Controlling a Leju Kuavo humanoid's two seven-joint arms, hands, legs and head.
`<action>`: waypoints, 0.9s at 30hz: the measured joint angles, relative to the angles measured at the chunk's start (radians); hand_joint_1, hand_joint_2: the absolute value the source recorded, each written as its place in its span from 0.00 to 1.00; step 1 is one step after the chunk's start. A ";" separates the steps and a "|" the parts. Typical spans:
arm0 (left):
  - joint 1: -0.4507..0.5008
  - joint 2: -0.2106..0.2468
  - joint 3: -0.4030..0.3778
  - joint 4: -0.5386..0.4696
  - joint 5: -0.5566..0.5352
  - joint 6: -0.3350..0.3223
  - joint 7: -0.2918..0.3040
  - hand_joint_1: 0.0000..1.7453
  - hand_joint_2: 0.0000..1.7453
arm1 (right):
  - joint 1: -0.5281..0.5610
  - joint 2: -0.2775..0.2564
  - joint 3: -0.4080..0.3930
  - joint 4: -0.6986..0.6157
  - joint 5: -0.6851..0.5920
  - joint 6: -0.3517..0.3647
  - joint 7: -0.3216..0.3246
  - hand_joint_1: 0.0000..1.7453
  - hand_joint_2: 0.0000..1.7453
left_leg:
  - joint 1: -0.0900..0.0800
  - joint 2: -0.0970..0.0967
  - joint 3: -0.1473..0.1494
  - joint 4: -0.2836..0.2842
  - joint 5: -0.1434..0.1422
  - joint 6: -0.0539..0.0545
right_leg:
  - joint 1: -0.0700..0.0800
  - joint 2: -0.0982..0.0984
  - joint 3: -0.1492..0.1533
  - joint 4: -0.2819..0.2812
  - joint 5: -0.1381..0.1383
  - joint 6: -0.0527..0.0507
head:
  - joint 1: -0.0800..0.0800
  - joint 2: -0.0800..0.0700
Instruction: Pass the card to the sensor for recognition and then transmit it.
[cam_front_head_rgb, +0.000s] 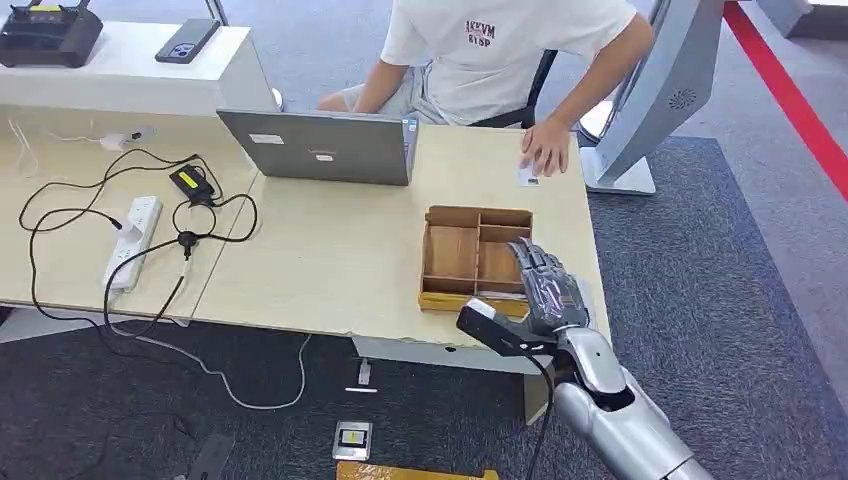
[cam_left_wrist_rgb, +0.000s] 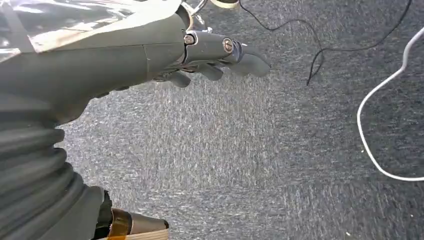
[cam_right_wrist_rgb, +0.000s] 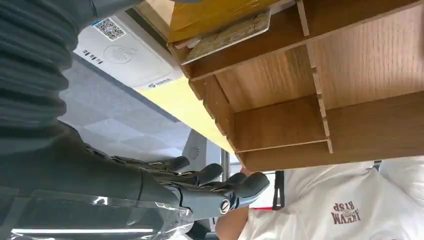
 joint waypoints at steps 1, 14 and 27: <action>0.000 0.000 0.000 0.000 0.000 0.000 0.000 0.00 1.00 | 0.000 0.002 0.000 0.003 -0.001 -0.002 -0.001 0.00 1.00 | 0.000 0.000 0.000 0.000 0.000 0.000 | 0.000 0.000 0.000 0.000 0.000 0.000 | 0.000 0.000; 0.000 0.000 0.000 0.000 0.000 -0.007 0.000 0.00 1.00 | -0.003 0.013 0.000 0.043 -0.003 -0.004 -0.006 0.00 1.00 | 0.000 0.000 0.000 0.000 0.000 0.000 | 0.000 0.000 0.000 0.000 0.000 0.000 | 0.000 0.000; -0.001 0.000 0.000 0.000 0.004 -0.012 0.001 0.00 1.00 | -0.013 0.034 0.000 0.062 -0.011 0.008 -0.008 0.00 1.00 | 0.000 0.000 0.000 0.000 0.000 0.000 | 0.000 0.000 0.000 0.000 0.000 0.000 | 0.000 0.000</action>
